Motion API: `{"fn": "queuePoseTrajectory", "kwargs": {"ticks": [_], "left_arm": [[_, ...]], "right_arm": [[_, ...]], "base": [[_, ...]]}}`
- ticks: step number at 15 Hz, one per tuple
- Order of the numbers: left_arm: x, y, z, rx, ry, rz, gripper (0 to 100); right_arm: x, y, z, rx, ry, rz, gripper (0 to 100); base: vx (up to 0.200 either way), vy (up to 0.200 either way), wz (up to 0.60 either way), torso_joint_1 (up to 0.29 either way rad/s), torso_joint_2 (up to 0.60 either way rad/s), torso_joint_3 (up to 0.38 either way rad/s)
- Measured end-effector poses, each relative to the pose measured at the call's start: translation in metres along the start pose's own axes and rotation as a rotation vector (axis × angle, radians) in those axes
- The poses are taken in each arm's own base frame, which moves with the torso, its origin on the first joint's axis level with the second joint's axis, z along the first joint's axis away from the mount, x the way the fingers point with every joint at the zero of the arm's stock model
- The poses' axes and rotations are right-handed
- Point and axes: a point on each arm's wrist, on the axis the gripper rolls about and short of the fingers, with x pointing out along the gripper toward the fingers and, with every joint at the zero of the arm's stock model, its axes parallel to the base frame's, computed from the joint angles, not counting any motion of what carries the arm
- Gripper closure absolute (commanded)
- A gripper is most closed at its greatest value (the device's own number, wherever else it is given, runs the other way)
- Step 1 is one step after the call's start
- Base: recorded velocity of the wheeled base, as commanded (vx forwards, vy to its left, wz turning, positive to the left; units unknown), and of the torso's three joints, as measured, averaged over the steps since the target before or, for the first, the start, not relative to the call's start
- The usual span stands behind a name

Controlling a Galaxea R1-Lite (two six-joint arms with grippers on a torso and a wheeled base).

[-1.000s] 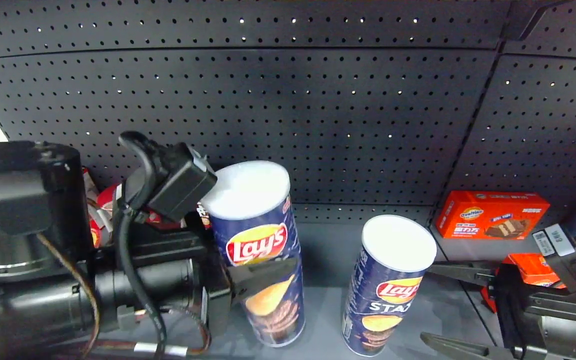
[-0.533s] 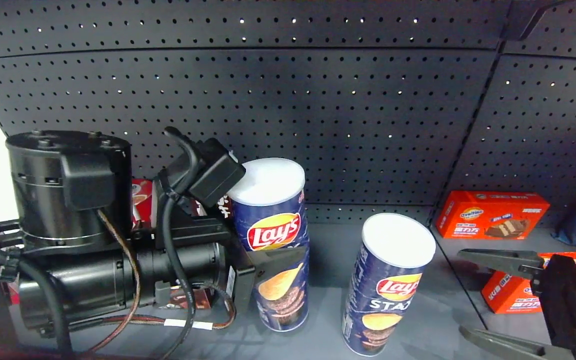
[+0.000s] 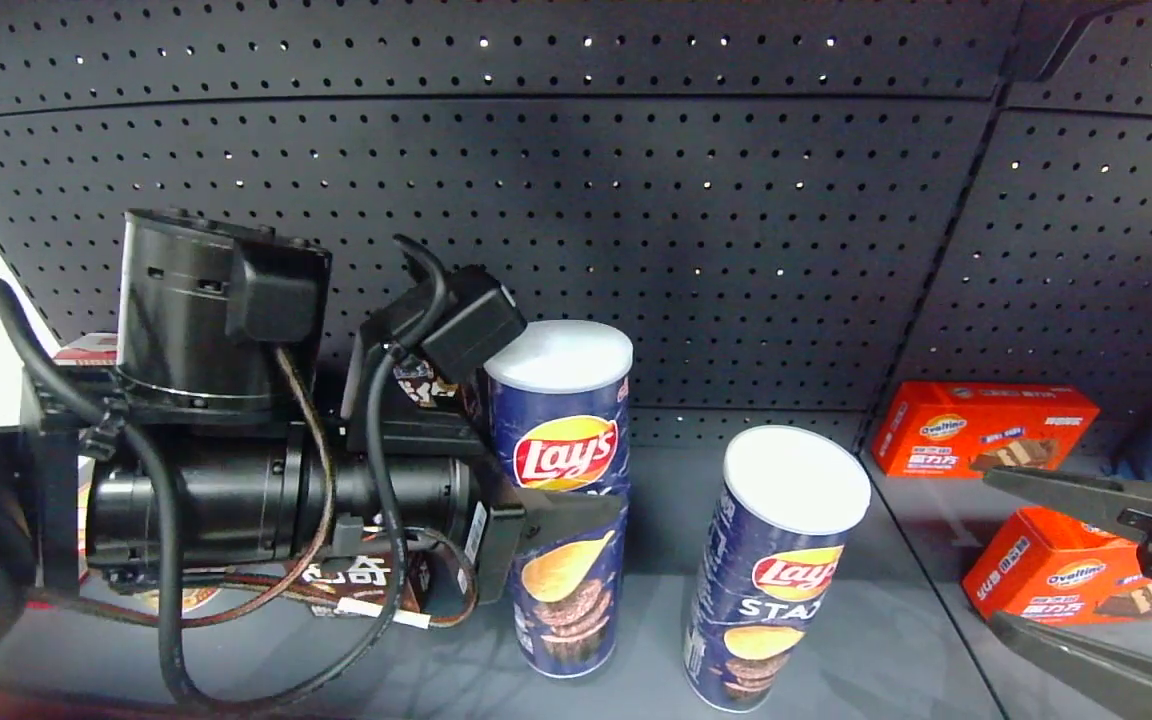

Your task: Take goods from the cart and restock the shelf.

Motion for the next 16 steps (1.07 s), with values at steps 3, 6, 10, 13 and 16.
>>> {"fn": "queuePoseTrajectory", "kwargs": {"ticks": [3, 6, 10, 13, 16], "left_arm": [[0.006, 0.011, 0.011, 0.014, 0.041, -0.001, 100], [0.018, 0.026, 0.017, 0.052, 0.045, 0.024, 100], [0.048, 0.052, 0.026, 0.105, -0.038, 0.076, 100], [0.069, 0.064, 0.025, 0.105, -0.032, 0.076, 100], [0.087, 0.072, 0.028, 0.116, -0.051, 0.06, 100]], "right_arm": [[-0.002, 0.0, 0.001, -0.003, -0.007, -0.007, 0], [-0.002, 0.0, 0.001, -0.005, -0.009, -0.012, 0], [-0.003, -0.001, 0.001, -0.004, -0.007, -0.02, 0], [-0.003, -0.003, 0.001, -0.003, -0.005, -0.037, 0], [-0.004, -0.004, 0.001, -0.003, -0.003, -0.047, 0]], "base": [[0.0, 0.0, 0.0, 0.0, 0.0, 0.0], [0.0, 0.0, 0.0, 0.0, 0.0, 0.0], [0.0, 0.0, 0.0, 0.0, 0.0, 0.0], [0.0, 0.0, 0.0, 0.0, 0.0, 0.0], [0.0, 0.0, 0.0, 0.0, 0.0, 0.0]]}}
